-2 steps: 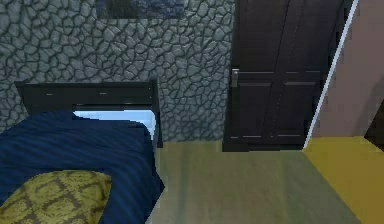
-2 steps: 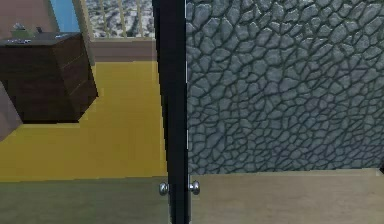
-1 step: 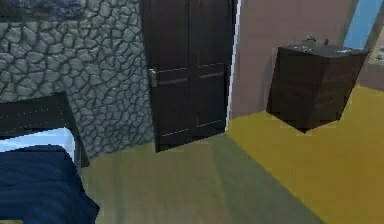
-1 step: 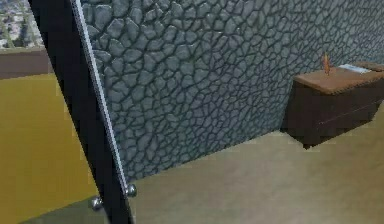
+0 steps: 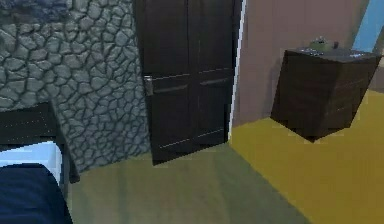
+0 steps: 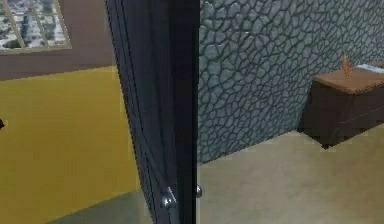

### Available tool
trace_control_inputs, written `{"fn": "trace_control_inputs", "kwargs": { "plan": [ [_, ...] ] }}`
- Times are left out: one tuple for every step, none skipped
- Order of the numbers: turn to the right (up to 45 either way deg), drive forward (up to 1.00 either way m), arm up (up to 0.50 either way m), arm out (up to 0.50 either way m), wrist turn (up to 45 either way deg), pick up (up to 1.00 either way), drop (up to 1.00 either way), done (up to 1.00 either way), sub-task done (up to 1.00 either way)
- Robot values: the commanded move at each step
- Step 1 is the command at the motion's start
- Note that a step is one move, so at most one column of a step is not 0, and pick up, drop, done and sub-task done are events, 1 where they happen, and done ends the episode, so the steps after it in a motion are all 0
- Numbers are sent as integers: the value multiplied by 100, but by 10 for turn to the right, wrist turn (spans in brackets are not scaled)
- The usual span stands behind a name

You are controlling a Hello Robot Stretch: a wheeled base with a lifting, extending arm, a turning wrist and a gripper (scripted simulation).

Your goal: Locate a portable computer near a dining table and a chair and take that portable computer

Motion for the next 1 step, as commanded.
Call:
{"fn": "trace_control_inputs", "kwargs": {
  "plan": [
    [180,0,0,0,0,0,0,0,0]
  ]
}}
